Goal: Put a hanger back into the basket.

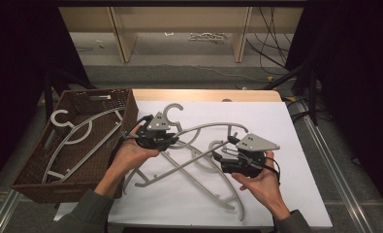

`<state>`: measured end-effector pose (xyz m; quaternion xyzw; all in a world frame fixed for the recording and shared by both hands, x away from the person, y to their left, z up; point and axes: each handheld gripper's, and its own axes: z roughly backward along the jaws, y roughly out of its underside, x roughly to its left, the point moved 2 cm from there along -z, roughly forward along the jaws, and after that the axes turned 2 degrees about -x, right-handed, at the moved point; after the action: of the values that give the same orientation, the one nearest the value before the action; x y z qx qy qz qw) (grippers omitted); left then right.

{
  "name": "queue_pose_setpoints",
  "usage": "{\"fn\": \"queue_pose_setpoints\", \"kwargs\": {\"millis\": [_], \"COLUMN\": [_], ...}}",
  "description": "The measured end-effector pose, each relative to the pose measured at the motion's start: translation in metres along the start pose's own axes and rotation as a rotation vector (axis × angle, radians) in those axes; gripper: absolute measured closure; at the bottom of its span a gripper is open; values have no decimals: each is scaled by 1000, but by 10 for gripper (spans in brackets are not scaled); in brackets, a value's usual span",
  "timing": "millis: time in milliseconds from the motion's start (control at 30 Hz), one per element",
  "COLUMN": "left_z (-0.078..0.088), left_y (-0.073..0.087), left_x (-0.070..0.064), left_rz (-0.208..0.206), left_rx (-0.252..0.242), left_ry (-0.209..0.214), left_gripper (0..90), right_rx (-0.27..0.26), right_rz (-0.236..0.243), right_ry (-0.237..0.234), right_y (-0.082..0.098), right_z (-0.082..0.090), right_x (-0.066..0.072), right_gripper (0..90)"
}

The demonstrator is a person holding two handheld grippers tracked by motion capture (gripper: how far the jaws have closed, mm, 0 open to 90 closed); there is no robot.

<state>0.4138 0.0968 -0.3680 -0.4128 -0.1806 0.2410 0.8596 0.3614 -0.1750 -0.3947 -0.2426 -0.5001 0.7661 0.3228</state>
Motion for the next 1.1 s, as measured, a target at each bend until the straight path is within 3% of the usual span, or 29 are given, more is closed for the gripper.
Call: {"fn": "queue_pose_setpoints", "kwargs": {"millis": [200,433,667,833,1100], "left_z": [17,40,72,96,121], "left_y": [-13,-30,-39,-35,-12], "left_x": [5,11,30,49,83], "left_rz": [20,0,-19,-15,18], "left_rx": [-34,-70,-73,-59,-28], "left_ry": [-37,-72,-125,-187,-275], "left_gripper": [817,817,819,819,818], "right_rx": [15,42,43,63,65], "right_rz": [-8,-5,-8,-8,-6], "right_ry": [-3,-11,-6,-10,-9], "right_y": [14,24,27,29,30], "right_z": [2,-4,-6,-7,-8], "right_x": [-2,-1,-2,-1,-2], "right_gripper": [289,283,279,279,279]}}
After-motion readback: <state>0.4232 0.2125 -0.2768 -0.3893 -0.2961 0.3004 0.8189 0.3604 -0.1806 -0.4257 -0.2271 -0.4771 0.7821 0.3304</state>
